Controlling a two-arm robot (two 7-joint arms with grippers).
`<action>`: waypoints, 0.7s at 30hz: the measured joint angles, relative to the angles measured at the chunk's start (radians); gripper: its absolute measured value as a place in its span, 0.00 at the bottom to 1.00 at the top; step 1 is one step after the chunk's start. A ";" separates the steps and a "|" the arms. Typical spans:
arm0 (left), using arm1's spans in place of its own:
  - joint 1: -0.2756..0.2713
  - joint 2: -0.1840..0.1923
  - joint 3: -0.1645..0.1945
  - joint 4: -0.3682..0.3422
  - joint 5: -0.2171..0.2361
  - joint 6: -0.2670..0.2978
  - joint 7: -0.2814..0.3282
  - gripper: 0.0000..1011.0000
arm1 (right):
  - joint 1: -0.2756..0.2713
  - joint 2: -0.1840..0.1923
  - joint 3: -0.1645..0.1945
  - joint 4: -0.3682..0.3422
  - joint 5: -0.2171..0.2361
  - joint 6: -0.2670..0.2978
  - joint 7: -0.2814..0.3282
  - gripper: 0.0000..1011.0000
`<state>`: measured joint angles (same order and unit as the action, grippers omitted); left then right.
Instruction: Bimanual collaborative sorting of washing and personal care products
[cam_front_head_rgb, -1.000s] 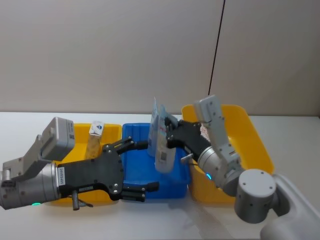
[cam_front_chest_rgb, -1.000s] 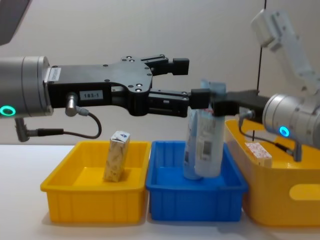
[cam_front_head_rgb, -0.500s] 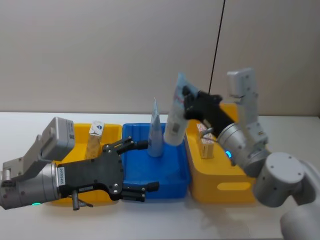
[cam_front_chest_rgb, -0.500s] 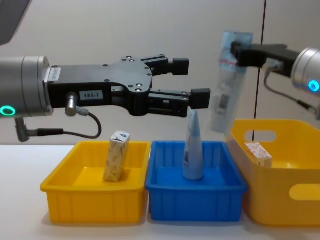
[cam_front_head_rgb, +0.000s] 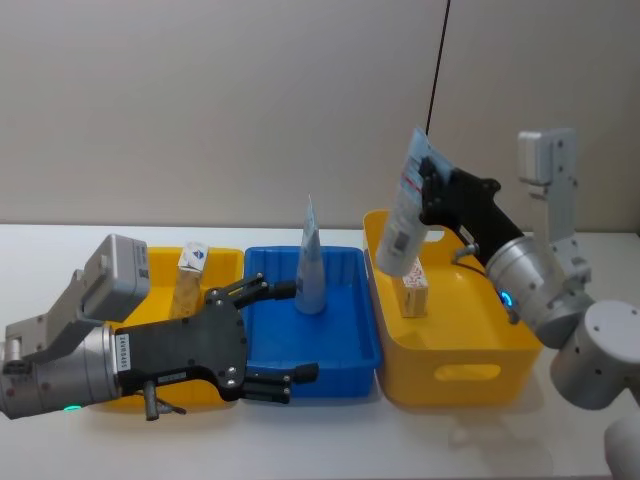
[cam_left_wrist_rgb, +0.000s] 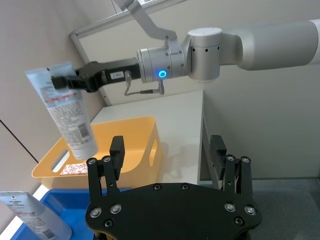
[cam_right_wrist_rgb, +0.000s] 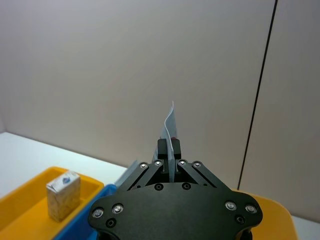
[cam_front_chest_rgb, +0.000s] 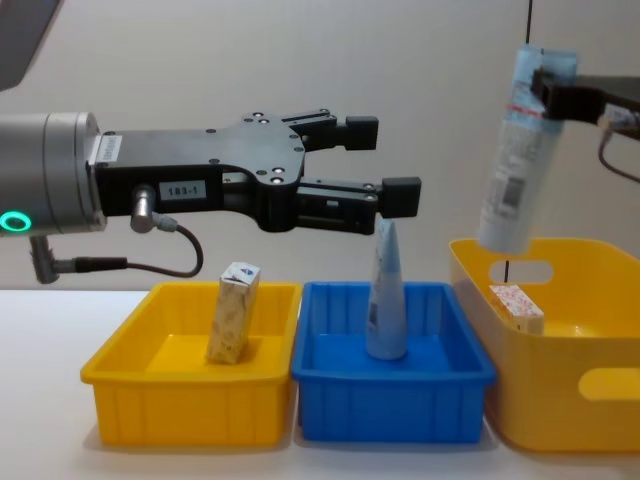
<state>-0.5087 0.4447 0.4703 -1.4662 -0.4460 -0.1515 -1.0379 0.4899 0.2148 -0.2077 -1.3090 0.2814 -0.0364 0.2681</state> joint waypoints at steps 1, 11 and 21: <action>0.000 0.000 0.000 0.000 0.000 0.000 0.000 0.99 | 0.000 0.001 0.000 0.002 -0.001 0.001 0.000 0.00; 0.000 0.000 0.000 0.000 0.000 0.000 0.000 0.99 | -0.001 0.018 -0.004 0.073 -0.037 0.013 0.001 0.00; 0.000 0.000 0.000 0.000 0.000 0.000 0.000 0.99 | 0.015 0.021 -0.013 0.144 -0.078 0.017 -0.014 0.00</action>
<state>-0.5087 0.4447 0.4703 -1.4662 -0.4461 -0.1515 -1.0379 0.5053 0.2362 -0.2205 -1.1650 0.2031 -0.0194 0.2545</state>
